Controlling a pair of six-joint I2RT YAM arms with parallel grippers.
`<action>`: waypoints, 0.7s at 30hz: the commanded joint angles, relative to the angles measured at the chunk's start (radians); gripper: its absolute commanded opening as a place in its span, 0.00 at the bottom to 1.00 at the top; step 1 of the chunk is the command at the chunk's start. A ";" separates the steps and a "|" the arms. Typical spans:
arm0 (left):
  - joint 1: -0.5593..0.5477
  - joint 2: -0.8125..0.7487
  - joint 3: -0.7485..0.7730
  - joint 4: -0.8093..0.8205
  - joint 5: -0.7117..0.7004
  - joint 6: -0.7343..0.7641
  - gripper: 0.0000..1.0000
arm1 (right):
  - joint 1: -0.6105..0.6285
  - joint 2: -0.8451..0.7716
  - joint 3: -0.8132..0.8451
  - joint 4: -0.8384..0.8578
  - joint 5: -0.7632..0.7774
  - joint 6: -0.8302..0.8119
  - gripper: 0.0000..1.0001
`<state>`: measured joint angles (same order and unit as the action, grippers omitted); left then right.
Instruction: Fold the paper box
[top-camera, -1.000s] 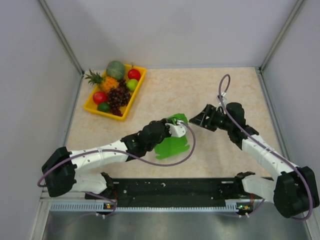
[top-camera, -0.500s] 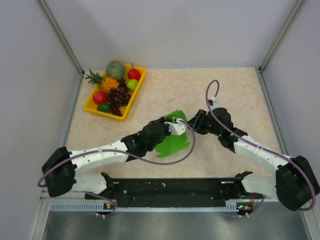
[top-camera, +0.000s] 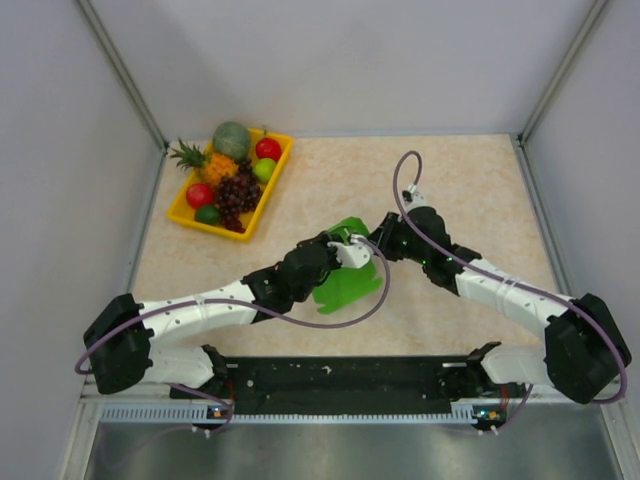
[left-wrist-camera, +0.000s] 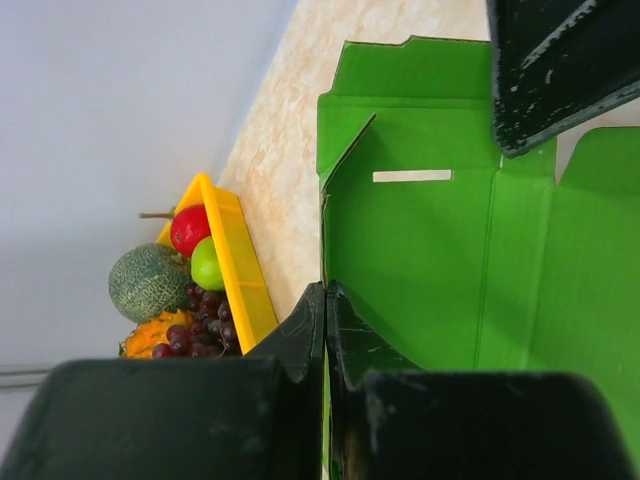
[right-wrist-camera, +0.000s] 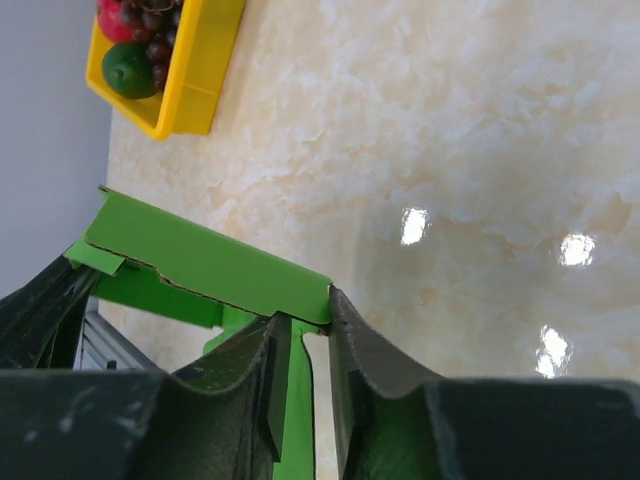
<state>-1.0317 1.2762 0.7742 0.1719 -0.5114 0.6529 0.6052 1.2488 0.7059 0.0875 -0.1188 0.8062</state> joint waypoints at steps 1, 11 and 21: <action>-0.005 -0.018 0.007 0.051 0.005 -0.021 0.00 | 0.048 0.021 0.095 -0.080 0.083 -0.036 0.17; -0.005 -0.015 0.011 0.049 0.016 -0.044 0.00 | 0.217 0.047 0.196 -0.262 0.431 -0.097 0.00; -0.008 -0.008 0.023 0.046 0.062 -0.128 0.00 | 0.334 0.091 0.204 -0.177 0.584 -0.136 0.06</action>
<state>-1.0256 1.2762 0.7742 0.1444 -0.5381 0.5903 0.9043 1.3495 0.8864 -0.2005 0.4290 0.7177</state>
